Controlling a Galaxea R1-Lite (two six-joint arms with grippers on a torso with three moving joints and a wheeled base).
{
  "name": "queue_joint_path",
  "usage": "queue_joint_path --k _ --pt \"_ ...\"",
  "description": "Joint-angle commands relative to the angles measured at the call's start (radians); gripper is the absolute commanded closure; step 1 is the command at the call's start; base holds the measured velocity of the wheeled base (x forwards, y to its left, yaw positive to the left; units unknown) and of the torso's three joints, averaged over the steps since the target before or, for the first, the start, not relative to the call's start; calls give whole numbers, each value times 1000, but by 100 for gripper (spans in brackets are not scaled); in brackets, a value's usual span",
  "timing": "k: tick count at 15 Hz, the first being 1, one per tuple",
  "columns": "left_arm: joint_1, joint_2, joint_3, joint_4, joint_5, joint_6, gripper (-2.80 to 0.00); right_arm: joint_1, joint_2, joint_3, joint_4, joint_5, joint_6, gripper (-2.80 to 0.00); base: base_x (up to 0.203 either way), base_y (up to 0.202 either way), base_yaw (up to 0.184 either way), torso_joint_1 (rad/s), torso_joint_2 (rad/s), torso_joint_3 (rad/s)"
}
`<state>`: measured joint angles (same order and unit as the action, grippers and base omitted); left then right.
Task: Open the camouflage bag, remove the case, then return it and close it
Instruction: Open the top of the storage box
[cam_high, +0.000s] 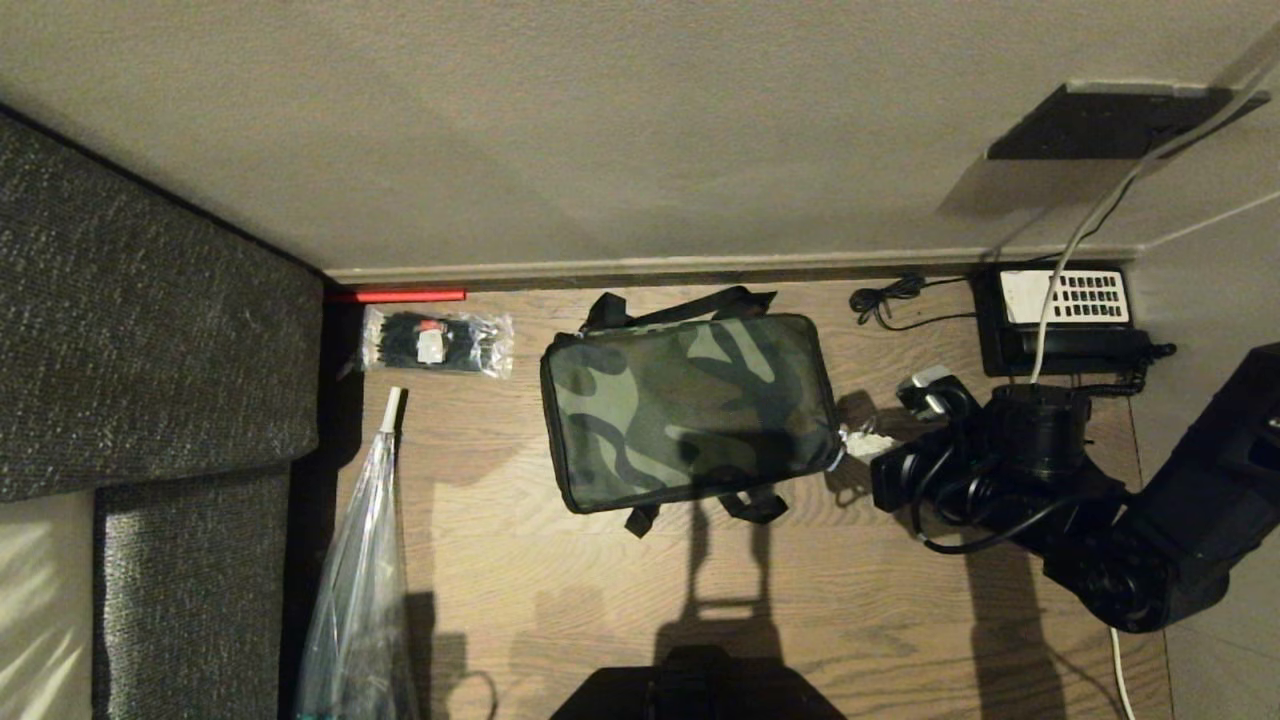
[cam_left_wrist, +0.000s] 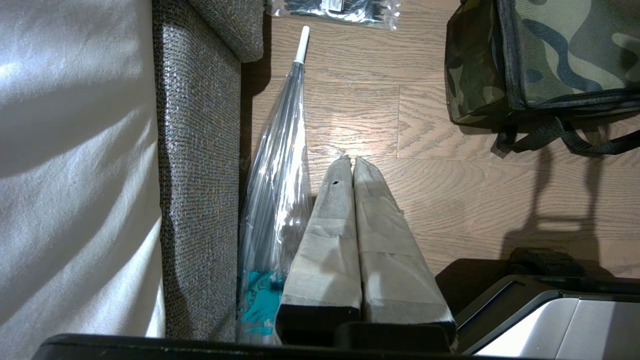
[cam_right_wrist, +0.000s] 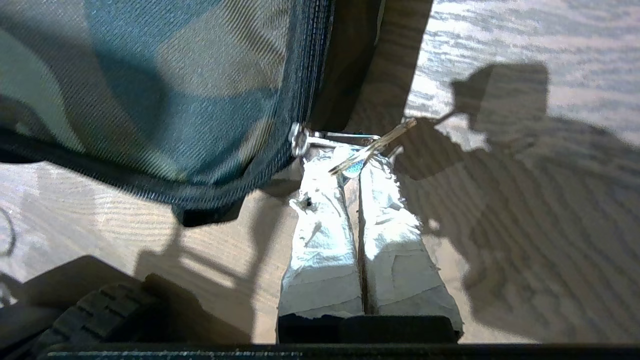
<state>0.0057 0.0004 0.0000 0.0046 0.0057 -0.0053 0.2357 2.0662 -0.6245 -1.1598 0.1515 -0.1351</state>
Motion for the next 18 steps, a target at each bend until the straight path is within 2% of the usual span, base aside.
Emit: queue_joint_path --k 1,18 --pt "0 -2 3 0 0 0 0 0 24 -33 -6 0 -1 0 0 0 0 0 0 0" --pt "0 -2 3 0 0 1 0 -4 58 -164 -1 -1 17 0 0 0 0 0 0 0"
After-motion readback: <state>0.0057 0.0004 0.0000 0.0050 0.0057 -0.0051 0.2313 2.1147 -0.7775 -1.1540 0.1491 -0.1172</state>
